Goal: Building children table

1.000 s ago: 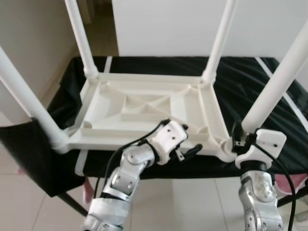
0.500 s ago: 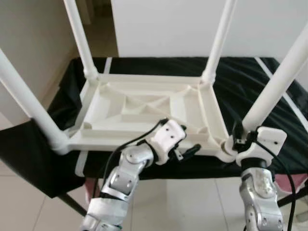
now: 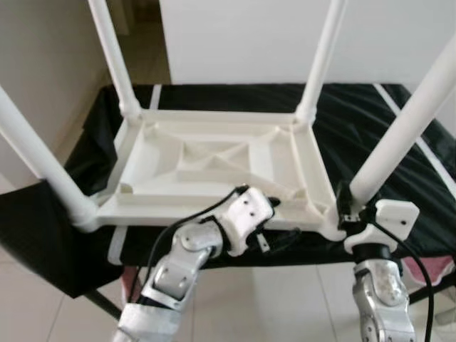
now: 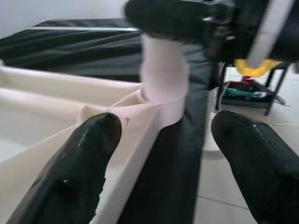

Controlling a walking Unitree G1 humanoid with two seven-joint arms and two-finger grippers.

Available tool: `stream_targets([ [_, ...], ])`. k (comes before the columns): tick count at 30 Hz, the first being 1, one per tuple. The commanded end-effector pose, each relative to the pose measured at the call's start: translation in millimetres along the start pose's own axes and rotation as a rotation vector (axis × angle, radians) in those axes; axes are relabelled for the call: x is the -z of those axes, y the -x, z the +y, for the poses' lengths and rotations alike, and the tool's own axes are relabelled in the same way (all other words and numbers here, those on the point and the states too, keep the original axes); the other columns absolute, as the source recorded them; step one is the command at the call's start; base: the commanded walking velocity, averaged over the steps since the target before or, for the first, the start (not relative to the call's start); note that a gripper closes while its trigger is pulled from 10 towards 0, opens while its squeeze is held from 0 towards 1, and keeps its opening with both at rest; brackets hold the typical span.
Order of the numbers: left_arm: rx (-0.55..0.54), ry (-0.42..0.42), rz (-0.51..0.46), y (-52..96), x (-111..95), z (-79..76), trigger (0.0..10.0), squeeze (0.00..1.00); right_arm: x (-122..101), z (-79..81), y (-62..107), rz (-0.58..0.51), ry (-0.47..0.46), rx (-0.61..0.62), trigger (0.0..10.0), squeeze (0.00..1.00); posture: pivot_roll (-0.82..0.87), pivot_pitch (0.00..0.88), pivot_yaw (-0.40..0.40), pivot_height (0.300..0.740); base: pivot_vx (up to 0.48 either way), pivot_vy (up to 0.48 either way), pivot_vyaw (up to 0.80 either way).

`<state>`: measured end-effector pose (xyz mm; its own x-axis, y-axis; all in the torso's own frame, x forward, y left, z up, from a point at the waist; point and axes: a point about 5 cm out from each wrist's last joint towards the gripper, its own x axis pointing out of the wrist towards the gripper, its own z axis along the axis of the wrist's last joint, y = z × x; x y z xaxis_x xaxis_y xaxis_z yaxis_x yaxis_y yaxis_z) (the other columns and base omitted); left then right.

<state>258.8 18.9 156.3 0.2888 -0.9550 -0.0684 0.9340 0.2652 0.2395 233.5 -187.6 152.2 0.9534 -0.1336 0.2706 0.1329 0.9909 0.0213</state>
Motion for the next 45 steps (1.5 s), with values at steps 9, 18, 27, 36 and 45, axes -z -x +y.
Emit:
stream_targets([
  [9, 0.06, 0.017, 0.012, -1.7, 1.3, -7.9, 10.0, 0.0, 21.0, -4.2, 1.6, 0.11, -0.086, 0.015, 10.0, 0.0, -0.05, 0.061, 0.002, 0.74, 0.0, 0.0, 0.0],
  [18, 0.058, 0.008, 0.04, -1.6, 3.9, -8.0, 10.0, 0.0, 26.3, -11.1, 4.5, 0.134, -0.129, 0.044, 10.0, 0.0, -0.05, 0.065, 0.007, 0.74, 0.0, 0.0, 0.0],
  [27, 0.06, 0.006, 0.039, -2.8, 2.8, -6.6, 10.0, 0.0, 26.9, -19.3, 3.4, 0.136, -0.148, 0.081, 10.0, 0.0, -0.06, 0.057, 0.009, 0.74, 0.0, 0.0, 0.0],
  [36, 0.056, 0.003, 0.036, -4.1, 1.6, -5.7, 10.0, 0.0, 27.1, -7.3, 11.0, 0.121, 0.004, -0.08, 10.0, 0.0, -0.06, 0.047, 0.01, 0.74, 0.0, 0.0, 0.0],
  [45, 0.052, 0.0, 0.035, -4.2, 1.6, -5.1, 10.0, 0.0, 33.6, 0.3, 15.9, 0.126, 0.067, -0.144, 10.0, 0.0, -0.07, 0.039, 0.008, 0.74, 0.0, 0.0, 0.0],
])
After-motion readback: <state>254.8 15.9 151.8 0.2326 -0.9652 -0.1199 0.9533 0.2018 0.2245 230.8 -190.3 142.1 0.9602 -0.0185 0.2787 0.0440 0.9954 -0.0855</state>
